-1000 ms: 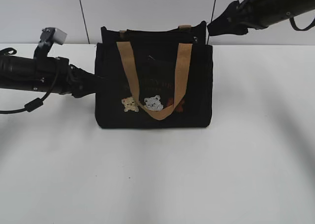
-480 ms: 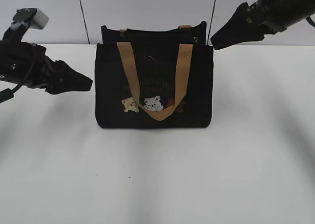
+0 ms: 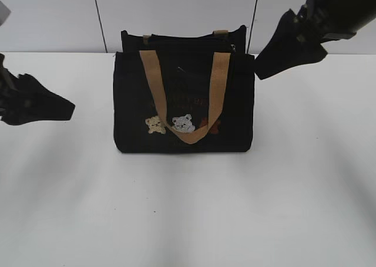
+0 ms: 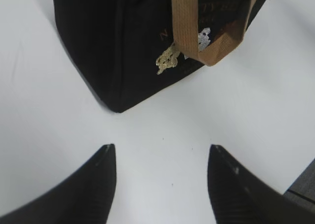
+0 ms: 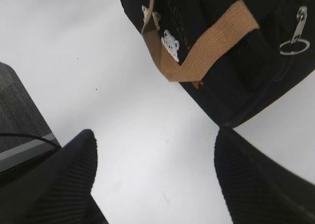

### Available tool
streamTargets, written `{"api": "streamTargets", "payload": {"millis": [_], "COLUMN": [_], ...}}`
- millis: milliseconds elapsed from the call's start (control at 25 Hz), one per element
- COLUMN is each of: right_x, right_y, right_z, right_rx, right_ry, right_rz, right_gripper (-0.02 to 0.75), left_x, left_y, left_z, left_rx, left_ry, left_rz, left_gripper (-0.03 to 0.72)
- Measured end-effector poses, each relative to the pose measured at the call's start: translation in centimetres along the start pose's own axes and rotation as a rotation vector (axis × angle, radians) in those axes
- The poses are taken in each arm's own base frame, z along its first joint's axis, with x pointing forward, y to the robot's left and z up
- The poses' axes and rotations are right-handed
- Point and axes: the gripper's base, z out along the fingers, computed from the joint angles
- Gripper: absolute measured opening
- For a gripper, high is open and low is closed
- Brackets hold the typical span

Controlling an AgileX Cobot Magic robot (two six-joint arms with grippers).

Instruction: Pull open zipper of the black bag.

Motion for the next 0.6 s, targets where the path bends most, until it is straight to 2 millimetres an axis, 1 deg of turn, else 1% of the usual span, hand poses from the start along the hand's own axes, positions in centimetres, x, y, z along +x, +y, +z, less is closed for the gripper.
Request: {"api": "streamTargets", "payload": {"millis": [120,240,440,600], "right_x": [0.5,2.2,6.7,9.8], "right_y": [1.2,2.6,5.6,8.0], "right_z": [-1.4,-2.3,-3.4,-4.8], "right_rx": [0.014,0.03,0.048,0.081], "right_ry": [0.002,-0.005,-0.011,-0.053], "right_rz": [0.018,0.062,0.12,0.155], "right_gripper": [0.559,0.559,0.559,0.559], "left_x": [0.1,0.4,1.6,3.1], "left_y": [-1.1,-2.5,-5.0,-7.2], "left_z": [-2.3,-4.7,-8.8,-12.8], "left_rx": [-0.032,-0.059,-0.091,-0.181], "left_ry": [0.008,0.007,0.008,-0.069], "left_rz": [-0.003,0.013,0.016,0.014], "left_gripper": [0.442,0.442,0.442,0.442]}}
